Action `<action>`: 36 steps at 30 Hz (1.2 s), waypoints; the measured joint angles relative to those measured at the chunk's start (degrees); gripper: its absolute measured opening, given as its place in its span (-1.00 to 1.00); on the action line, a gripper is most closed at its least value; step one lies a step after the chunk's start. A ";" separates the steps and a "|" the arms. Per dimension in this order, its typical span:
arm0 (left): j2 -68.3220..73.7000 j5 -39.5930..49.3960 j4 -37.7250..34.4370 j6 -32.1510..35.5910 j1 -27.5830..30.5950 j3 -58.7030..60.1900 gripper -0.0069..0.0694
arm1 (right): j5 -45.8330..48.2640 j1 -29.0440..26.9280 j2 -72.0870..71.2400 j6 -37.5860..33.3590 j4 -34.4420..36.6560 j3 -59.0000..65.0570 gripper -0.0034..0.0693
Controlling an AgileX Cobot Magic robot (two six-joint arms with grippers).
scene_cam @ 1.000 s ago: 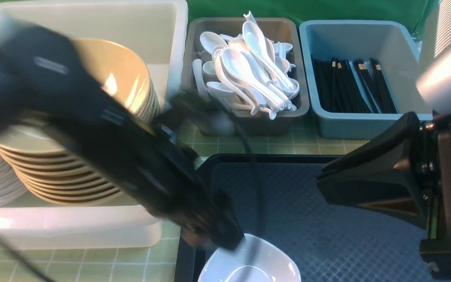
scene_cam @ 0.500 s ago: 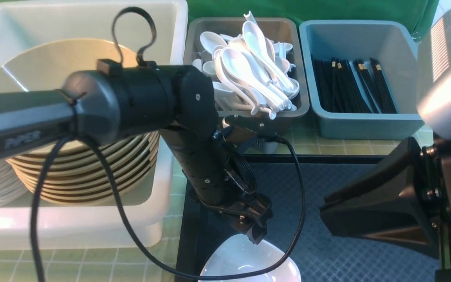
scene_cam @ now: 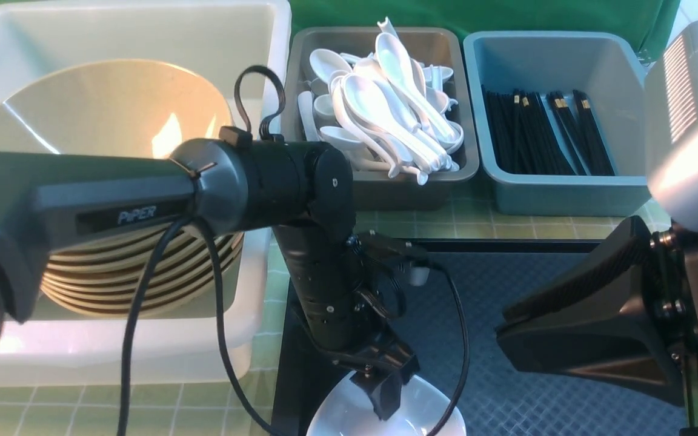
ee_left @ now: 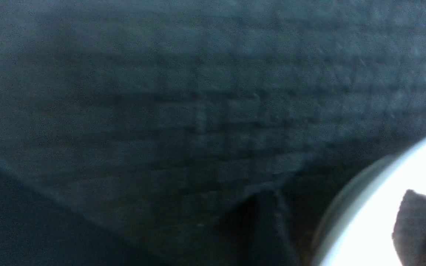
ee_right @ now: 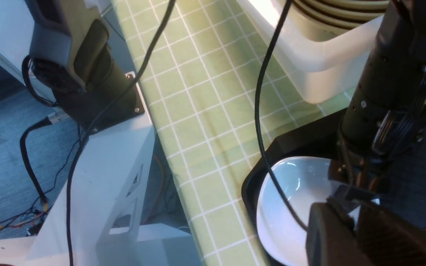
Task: On green table put chopsticks spoon bowls plates into blue grey white boxes.
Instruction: 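Grasp the small white bowl on the black tray by its rim with the left gripper, then place the white bowl into the white bin with the other dishes with the left gripper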
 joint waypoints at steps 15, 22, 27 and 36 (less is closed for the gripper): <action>-1.98 5.51 -1.41 0.90 0.49 -7.99 -0.78 | 0.06 0.00 0.00 -0.86 0.00 0.00 -0.55; -16.65 6.60 -1.84 -4.52 11.44 -15.64 -0.78 | -3.05 0.00 0.00 -5.04 0.59 0.00 -0.52; -28.77 7.54 -1.84 -7.19 27.72 -14.67 -0.78 | -5.65 0.00 0.48 -12.90 6.23 -0.39 -0.51; -41.95 4.36 -2.48 -13.84 74.49 -2.38 -0.78 | -2.20 4.10 10.74 -17.01 8.54 -10.07 -0.68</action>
